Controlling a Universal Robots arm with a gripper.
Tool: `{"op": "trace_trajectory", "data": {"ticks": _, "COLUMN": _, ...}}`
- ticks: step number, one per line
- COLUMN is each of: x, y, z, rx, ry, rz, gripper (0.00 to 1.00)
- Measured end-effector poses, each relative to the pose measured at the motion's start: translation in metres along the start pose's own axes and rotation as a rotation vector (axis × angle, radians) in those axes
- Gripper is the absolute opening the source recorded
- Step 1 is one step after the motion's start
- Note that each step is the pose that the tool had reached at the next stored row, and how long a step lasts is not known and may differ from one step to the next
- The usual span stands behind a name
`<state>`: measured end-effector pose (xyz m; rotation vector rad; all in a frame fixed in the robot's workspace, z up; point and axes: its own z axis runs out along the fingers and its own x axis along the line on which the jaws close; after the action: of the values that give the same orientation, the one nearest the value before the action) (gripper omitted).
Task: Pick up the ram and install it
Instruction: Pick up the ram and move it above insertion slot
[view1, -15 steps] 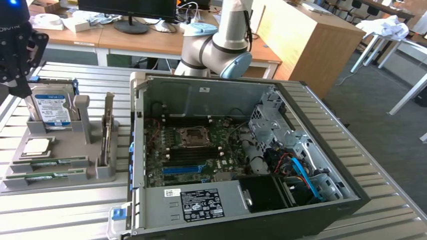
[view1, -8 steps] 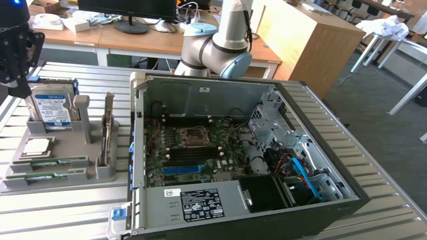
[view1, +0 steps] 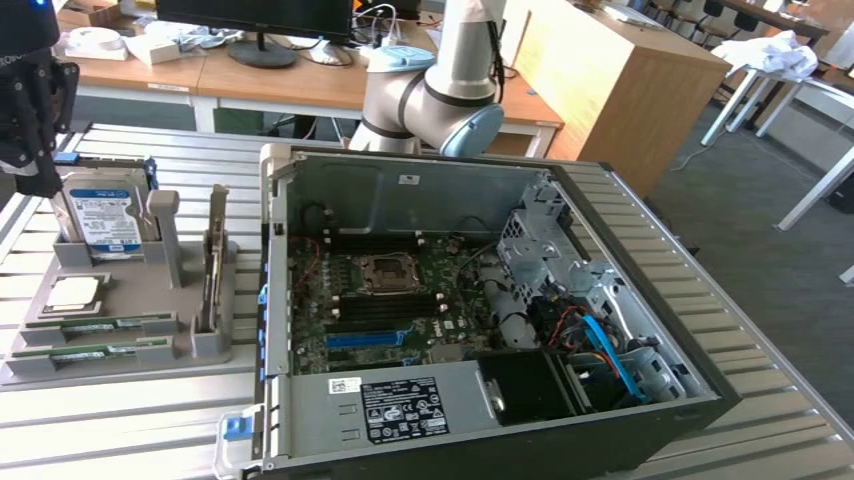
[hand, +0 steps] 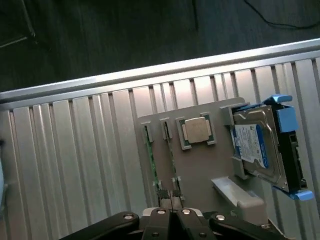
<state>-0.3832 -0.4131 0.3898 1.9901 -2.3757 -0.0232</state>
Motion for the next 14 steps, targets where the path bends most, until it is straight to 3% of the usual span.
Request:
{"op": "trace_trajectory", "data": {"ticks": 11, "x": 0.0, "y": 0.0, "z": 0.0005, "rx": 0.002, "ry": 0.0101, "rz": -0.196, "gripper": 0.1}}
{"op": "trace_trajectory", "data": {"ticks": 14, "x": 0.0, "y": 0.0, "z": 0.0007, "rx": 0.002, "ry": 0.0104, "rz": -0.201, "gripper": 0.1}}
